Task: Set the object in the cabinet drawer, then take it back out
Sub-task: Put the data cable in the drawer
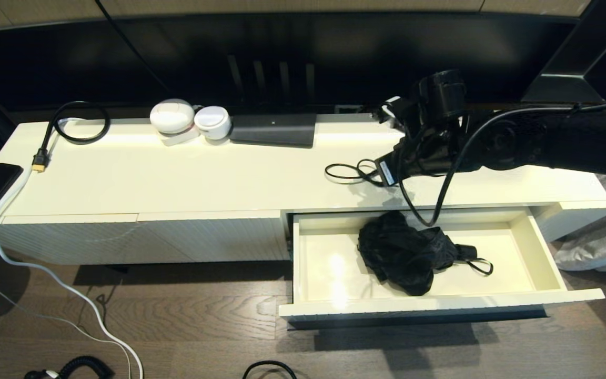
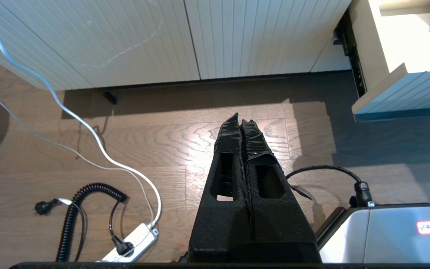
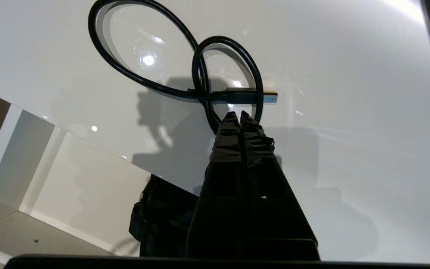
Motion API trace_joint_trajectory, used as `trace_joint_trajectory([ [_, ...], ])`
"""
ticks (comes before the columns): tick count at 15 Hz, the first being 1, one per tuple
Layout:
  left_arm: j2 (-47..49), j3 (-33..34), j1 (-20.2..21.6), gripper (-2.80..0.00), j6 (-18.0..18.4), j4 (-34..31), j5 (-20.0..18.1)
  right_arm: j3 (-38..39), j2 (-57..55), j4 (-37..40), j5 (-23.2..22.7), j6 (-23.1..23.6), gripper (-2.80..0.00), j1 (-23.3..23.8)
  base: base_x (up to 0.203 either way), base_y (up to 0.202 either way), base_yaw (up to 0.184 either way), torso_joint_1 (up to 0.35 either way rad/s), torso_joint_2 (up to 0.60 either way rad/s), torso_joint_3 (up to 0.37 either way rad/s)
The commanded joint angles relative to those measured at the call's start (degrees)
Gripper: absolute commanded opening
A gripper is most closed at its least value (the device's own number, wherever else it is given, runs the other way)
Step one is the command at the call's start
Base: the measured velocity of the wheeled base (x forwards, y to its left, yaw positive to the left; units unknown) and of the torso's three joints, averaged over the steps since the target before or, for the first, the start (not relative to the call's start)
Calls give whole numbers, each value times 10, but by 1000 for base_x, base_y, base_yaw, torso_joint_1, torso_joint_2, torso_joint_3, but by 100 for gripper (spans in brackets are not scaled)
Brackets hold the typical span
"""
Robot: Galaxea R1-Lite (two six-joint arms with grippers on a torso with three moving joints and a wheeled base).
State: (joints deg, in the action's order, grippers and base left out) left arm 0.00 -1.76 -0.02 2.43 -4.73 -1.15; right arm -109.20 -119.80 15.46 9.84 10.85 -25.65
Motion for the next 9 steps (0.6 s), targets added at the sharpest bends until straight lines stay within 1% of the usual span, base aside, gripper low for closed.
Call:
trace_joint_trajectory([
  [1, 0, 0, 0, -280, 0, 0, 0, 3, 16, 4, 1, -3, -280, 0, 0, 0, 0, 0, 0, 0],
  [5, 0, 0, -1, -280, 0, 0, 0, 16, 16, 16, 25, -1, -280, 0, 0, 0, 0, 0, 0, 0],
  [6, 0, 0, 0, -280, 0, 0, 0, 17, 17, 16, 25, -1, 0, 0, 0, 0, 0, 0, 0, 0],
  [9, 0, 0, 0, -280, 0, 0, 0, 17, 15, 7, 25, -3, 0, -1, 0, 0, 0, 0, 0, 0],
])
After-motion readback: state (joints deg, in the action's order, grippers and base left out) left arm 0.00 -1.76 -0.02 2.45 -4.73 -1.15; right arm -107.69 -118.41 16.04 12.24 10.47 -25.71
